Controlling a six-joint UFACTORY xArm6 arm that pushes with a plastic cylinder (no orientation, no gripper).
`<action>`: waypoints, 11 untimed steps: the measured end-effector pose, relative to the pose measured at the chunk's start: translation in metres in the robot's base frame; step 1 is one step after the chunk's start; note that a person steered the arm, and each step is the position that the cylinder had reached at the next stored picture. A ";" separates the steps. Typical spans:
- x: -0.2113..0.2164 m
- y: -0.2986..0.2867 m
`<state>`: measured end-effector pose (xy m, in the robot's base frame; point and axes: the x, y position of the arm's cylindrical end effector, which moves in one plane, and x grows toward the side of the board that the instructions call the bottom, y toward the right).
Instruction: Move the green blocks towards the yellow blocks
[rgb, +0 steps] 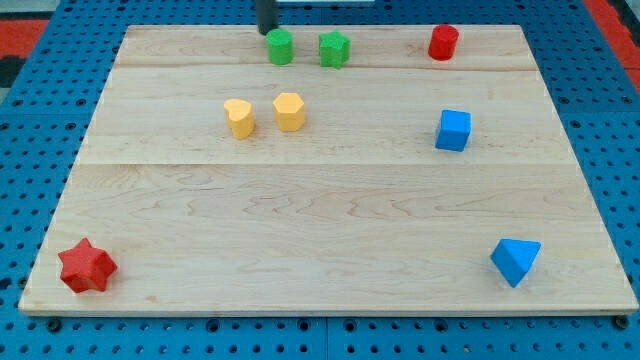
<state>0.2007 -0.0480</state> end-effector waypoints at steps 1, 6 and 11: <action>0.019 -0.006; 0.038 0.130; 0.061 0.158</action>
